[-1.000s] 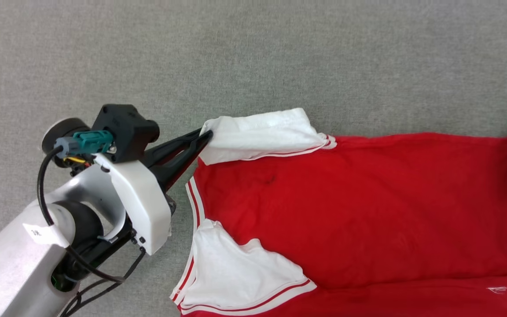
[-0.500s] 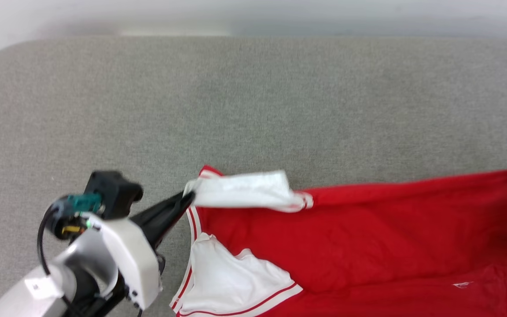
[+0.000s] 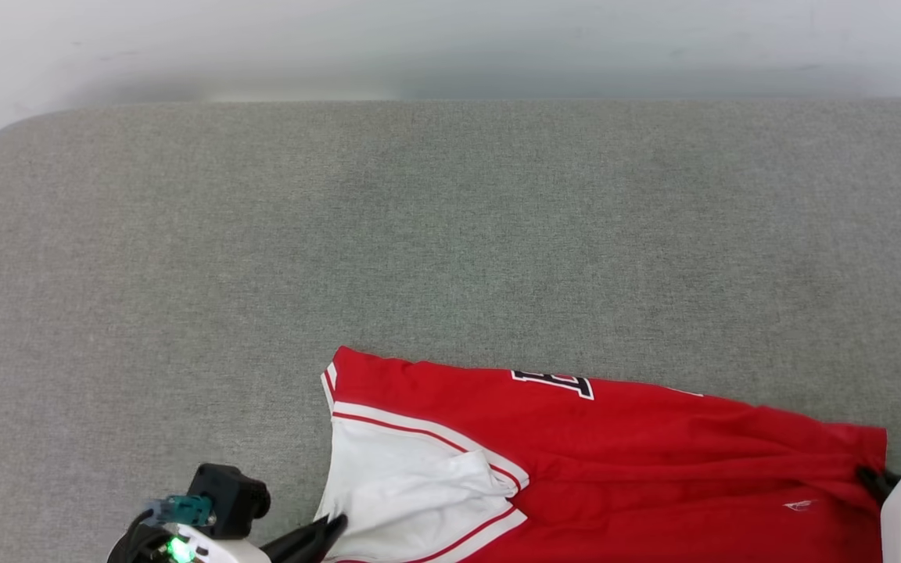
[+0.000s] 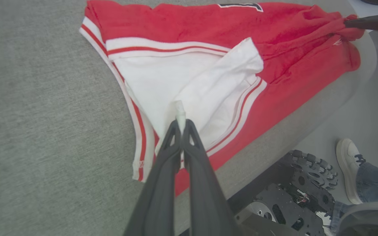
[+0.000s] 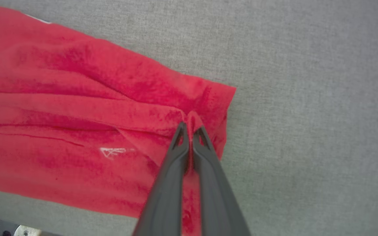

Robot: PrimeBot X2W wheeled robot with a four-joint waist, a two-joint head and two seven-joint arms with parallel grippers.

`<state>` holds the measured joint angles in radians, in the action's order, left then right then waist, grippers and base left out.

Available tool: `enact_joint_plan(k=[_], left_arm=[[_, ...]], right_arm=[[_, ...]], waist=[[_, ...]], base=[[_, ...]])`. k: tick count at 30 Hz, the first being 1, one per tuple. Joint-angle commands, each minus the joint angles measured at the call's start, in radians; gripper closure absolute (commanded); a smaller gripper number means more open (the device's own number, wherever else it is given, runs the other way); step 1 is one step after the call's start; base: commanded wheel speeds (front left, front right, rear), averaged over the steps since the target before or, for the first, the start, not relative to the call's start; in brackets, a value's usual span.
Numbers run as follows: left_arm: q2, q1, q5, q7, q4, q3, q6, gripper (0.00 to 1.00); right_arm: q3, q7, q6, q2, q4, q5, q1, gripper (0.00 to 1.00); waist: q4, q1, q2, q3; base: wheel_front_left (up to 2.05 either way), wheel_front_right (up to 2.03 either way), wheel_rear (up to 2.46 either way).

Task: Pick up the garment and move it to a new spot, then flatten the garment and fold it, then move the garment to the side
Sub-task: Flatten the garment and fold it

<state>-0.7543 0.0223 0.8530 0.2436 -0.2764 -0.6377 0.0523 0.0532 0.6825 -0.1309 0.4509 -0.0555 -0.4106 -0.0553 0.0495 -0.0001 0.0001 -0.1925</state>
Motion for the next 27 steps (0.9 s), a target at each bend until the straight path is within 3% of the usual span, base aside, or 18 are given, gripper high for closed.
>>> enact_joint_plan(k=[1, 8, 15, 17, 18, 19, 27], left_arm=[[0.003, -0.006, -0.006, 0.004, 0.017, -0.007, -0.008, 1.0], [0.032, 0.033, -0.064, 0.032, 0.137, -0.079, -0.041, 1.0], [0.095, 0.048, -0.075, 0.016, 0.244, -0.118, -0.061, 0.98], [0.103, 0.049, -0.069, 0.012, 0.261, -0.12, -0.066, 0.64], [0.107, 0.049, -0.068, 0.008, 0.267, -0.12, -0.067, 0.19], [0.109, 0.05, -0.071, 0.002, 0.272, -0.118, -0.065, 0.0], [0.121, 0.036, -0.083, -0.106, 0.254, -0.076, -0.043, 0.0]], right_arm=[[-0.021, -0.015, 0.0, 0.027, 0.011, 0.002, -0.016, 1.0], [-0.135, -0.115, 0.001, 0.13, 0.103, 0.05, -0.021, 1.0], [-0.227, -0.203, 0.0, 0.148, 0.182, 0.026, 0.016, 1.0], [-0.25, -0.222, 0.0, 0.153, 0.202, 0.016, 0.023, 1.0], [-0.263, -0.232, 0.0, 0.156, 0.211, 0.015, 0.025, 0.7], [-0.268, -0.24, 0.0, 0.154, 0.217, 0.01, 0.028, 0.0], [-0.228, -0.26, 0.0, 0.132, 0.178, -0.088, 0.049, 0.0]], waist=[[-0.001, 0.0001, -0.0001, -0.001], [-0.001, 0.0001, -0.0001, 0.0], [-0.006, 0.0001, -0.0001, 0.009], [-0.007, 0.0001, -0.0001, 0.019], [-0.008, 0.0001, -0.0001, 0.025], [-0.01, 0.0001, -0.0001, 0.032], [-0.018, 0.0001, -0.0001, 0.115]], base=[[0.0, 0.0, 0.0], [0.0, 0.0, 0.0], [0.0, 0.0, 0.0], [0.0, 0.0, 0.0], [0.0, 0.0, 0.0], [0.0, 0.0, 0.0], [0.0, 0.0, 0.0]])
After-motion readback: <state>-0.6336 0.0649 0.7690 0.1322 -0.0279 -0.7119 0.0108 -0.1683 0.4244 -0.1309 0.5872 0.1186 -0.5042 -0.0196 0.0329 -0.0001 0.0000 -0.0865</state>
